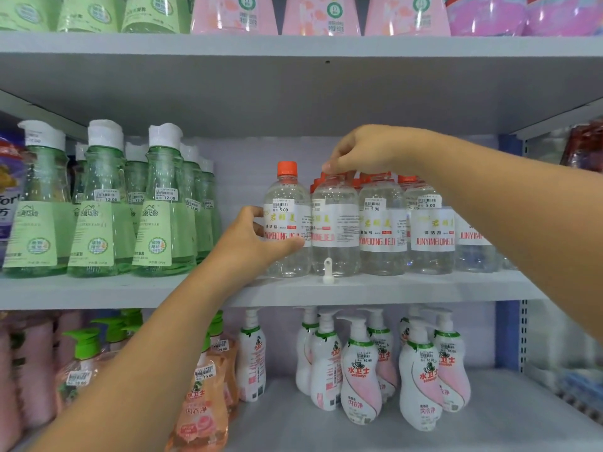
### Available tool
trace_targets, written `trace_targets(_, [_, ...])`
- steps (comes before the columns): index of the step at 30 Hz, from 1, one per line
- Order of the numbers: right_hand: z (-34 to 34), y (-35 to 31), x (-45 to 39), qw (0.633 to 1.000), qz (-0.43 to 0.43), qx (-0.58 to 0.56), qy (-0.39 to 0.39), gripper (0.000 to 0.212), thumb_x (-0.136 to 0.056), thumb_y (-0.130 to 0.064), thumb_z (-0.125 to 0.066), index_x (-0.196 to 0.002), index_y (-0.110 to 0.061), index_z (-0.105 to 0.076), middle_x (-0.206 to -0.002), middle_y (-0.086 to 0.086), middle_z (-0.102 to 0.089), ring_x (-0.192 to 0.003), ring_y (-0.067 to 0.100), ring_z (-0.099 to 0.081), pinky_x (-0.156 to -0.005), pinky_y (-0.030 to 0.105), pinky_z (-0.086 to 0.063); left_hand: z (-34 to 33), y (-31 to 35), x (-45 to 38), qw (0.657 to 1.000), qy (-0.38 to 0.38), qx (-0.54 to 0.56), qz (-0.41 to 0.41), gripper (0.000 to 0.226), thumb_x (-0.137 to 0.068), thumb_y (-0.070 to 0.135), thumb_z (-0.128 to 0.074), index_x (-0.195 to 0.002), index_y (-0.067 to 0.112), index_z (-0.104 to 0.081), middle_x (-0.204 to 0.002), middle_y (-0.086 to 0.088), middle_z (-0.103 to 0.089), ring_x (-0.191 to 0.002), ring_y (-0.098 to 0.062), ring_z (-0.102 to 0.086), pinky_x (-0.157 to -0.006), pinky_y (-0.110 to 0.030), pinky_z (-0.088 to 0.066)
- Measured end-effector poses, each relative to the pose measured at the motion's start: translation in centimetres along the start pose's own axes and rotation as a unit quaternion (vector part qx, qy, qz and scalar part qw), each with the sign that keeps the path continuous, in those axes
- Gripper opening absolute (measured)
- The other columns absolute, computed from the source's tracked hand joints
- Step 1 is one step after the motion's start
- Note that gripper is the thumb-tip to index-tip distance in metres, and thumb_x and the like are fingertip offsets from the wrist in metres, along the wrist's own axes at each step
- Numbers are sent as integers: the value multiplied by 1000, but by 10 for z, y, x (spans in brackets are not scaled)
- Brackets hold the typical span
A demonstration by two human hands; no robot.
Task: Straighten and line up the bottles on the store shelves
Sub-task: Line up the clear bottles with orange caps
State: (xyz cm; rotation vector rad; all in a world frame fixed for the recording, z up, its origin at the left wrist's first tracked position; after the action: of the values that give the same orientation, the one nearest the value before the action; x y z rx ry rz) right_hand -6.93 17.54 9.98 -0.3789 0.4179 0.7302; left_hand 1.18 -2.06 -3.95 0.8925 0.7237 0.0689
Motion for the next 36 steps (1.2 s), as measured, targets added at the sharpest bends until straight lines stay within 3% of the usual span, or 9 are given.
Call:
trace_targets(3, [5,-2,2,1000,15,2,-22,27,-99,-45,-60,-120,-33,-73,-116,-12,-72,-116,15,-62,-97,35,-45,-1,1,1,1000,-10,6,-3,73,-80,47,-83,-139,28,-43,-108,20,-59,-90,5,-59,-65,-18,-41])
trace_targets(6, [2,-1,1,1000,16,0,-26,30,-98,-47,-60,-122,-33,-72,-116,-13,-72,-115,14,-62,-104,37,-44,0,0,0,1000,-11,7,-5,66,-84,43,-80,-137,29,-44,-109,21,-59,-92,6,-58,-66,-18,-41])
trace_targets(9, [1,3,2,1000,9,4,-4,39,-91,-62,-62,-111,-31,-74,-103,-12,-74,-100,10,-65,-92,35,-46,1,0,2,1000,-6,3,-10,67,-83,43,-81,-137,29,-43,-113,18,-60,-95,3,-60,-70,-20,-45])
trace_targets(14, [3,3,4,1000,14,9,4,29,-94,-55,-63,-106,-32,-76,-99,-12,-75,-97,8,-65,-76,26,-45,1,1,4,1000,0,-6,-16,80,-78,50,-83,-141,28,-39,-110,21,-57,-94,2,-59,-72,-23,-48])
trace_targets(18, [3,0,6,1000,14,20,-4,28,-97,-52,-61,-112,-33,-75,-101,-12,-75,-99,10,-66,-87,32,-47,1,1,5,1000,5,-8,-17,80,-77,50,-84,-140,28,-41,-108,21,-58,-95,1,-61,-80,-29,-52])
trace_targets(24, [-4,3,5,1000,18,21,12,30,-96,-54,-60,-114,-33,-72,-100,-12,-74,-92,11,-68,-85,35,-51,1,1,4,1000,5,-15,-19,72,-80,48,-83,-137,30,-43,-107,23,-57,-92,3,-60,-67,-20,-44])
trace_targets(28, [-13,3,8,999,30,6,40,29,-98,-49,-60,-112,-27,-72,-100,-6,-74,-87,12,-69,-80,32,-53,0,1,2,999,5,-25,-23,71,-81,47,-82,-136,29,-42,-107,23,-56,-93,4,-59,-67,-20,-43])
trace_targets(32, [-21,3,20,996,35,37,77,33,-99,-49,-55,-114,-23,-68,-105,-2,-70,-95,20,-64,-80,35,-50,-3,6,7,998,11,-48,-31,69,-85,52,-75,-139,27,-41,-112,19,-57,-93,2,-58,-71,-24,-46])
trace_targets(36, [-34,11,56,983,69,27,169,47,-103,-45,-53,-144,-23,-54,-145,-3,-56,-135,20,-48,-109,36,-38,-4,10,17,988,92,-89,-86,66,-91,56,-65,-144,23,-43,-131,9,-56,-93,-6,-63,-87,-38,-53])
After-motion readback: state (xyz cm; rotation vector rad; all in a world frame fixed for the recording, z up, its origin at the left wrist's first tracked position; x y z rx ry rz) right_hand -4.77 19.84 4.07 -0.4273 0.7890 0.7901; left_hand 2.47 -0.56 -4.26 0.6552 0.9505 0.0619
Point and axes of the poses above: each hand's wrist, its own x-axis away from the middle knuckle, its own z-axis out of the back of the hand, y = z × x, the point moved 3 cm from there along -x, towards the middle knuckle
